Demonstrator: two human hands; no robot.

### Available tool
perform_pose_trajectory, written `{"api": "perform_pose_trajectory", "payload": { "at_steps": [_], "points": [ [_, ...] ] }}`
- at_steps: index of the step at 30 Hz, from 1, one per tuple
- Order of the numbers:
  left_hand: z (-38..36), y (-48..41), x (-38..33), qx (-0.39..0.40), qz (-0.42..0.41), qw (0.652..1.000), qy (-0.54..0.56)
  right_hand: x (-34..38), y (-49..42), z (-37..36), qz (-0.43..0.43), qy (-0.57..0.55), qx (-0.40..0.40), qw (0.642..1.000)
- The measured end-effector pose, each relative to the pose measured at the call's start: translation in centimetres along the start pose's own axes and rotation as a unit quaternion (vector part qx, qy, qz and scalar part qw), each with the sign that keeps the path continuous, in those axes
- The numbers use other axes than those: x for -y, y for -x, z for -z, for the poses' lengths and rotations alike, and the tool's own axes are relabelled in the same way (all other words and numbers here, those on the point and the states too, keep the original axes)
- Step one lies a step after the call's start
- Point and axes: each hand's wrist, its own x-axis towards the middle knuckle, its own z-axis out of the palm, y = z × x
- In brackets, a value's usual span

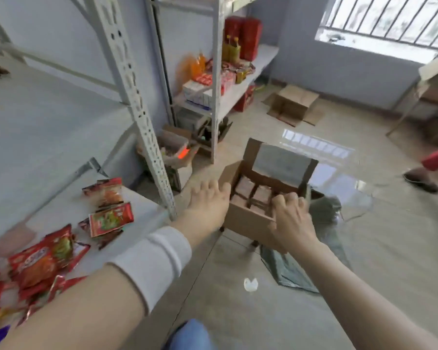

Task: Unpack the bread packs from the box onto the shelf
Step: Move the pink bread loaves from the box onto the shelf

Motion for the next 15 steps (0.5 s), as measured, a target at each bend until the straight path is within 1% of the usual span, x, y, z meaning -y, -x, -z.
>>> {"api": "perform_pose_trajectory", "payload": {
  "at_steps": [3,6,9,13,15],
  "points": [
    [-2.5,-6.1,-4.1,0.04,-0.027,0.999,0.009,-6.3,-3.8,-2.2,-0.06,-0.011,0.034,0.998],
    [-5.3,-13.3,-6.9,0.079,-0.042,0.996,0.011,-10.5,-8.6,-5.1,-0.098,-0.008,0.07,0.993],
    [-8.8,-21.6,-9.2,0.115,-0.051,0.992,0.028,-13.9,-14.2,-8.9,-0.136,-0.009,0.111,0.985],
    [-14.8,-32.2,-12.0,0.175,-0.049,0.981,0.07,-17.5,-21.3,-14.8,-0.197,-0.047,0.19,0.961],
    [-18.0,-37.0,-13.4,0.201,-0.047,0.974,0.089,-19.0,-25.2,-18.3,-0.216,-0.075,0.203,0.952]
  ]
}}
